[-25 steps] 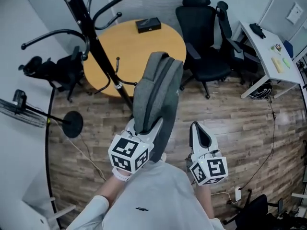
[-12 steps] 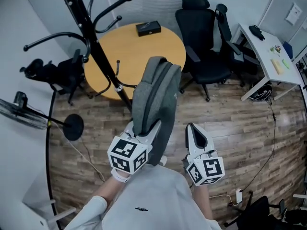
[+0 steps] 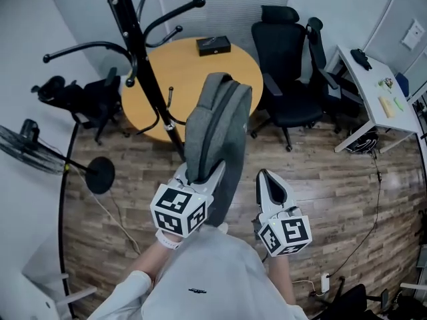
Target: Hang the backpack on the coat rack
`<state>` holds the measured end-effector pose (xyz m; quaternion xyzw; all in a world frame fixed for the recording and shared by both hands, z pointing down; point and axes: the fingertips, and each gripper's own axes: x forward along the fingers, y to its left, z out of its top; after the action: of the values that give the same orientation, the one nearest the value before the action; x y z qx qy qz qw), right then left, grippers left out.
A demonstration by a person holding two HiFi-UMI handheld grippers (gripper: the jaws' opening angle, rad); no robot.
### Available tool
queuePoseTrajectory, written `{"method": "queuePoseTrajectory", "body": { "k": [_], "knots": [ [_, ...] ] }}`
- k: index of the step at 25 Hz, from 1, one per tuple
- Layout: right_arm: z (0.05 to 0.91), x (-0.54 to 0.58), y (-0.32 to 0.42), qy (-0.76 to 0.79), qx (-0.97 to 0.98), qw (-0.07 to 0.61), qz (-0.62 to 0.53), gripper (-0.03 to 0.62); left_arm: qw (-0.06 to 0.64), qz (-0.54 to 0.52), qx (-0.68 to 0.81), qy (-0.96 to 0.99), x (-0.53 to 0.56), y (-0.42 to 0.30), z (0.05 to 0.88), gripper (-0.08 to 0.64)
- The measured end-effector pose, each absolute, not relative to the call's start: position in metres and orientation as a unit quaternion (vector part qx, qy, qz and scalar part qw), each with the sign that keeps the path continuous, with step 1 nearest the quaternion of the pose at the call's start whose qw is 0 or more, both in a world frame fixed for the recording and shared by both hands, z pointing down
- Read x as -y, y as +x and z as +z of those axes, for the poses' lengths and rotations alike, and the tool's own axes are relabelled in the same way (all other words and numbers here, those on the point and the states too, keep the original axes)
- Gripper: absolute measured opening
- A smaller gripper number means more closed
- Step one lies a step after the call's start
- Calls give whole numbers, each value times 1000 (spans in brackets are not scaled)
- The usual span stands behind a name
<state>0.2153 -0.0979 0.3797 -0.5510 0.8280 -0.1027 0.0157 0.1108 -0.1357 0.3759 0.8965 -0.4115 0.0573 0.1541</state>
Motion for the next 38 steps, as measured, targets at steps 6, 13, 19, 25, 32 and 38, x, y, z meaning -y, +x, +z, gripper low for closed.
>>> {"method": "queuePoseTrajectory", "body": {
  "k": [6, 13, 19, 25, 32, 38],
  "knots": [
    [370, 117, 210, -548, -831, 20, -93, -2, 145, 49, 422, 894, 159, 106, 364, 123],
    [358, 140, 208, -548, -832, 28, -82, -2, 131, 36, 435, 890, 193, 97, 351, 123],
    [357, 166, 201, -539, -838, 28, -86, -2, 124, 23, 447, 886, 220, 91, 339, 123],
    [355, 196, 183, -519, -849, 28, -94, -2, 121, 6, 458, 881, 247, 81, 326, 121],
    [352, 222, 172, -511, -854, 30, -94, -2, 128, -3, 471, 873, 275, 68, 324, 121],
    [350, 242, 171, -511, -853, 30, -98, -2, 138, -7, 479, 867, 298, 59, 325, 121]
  ]
}}
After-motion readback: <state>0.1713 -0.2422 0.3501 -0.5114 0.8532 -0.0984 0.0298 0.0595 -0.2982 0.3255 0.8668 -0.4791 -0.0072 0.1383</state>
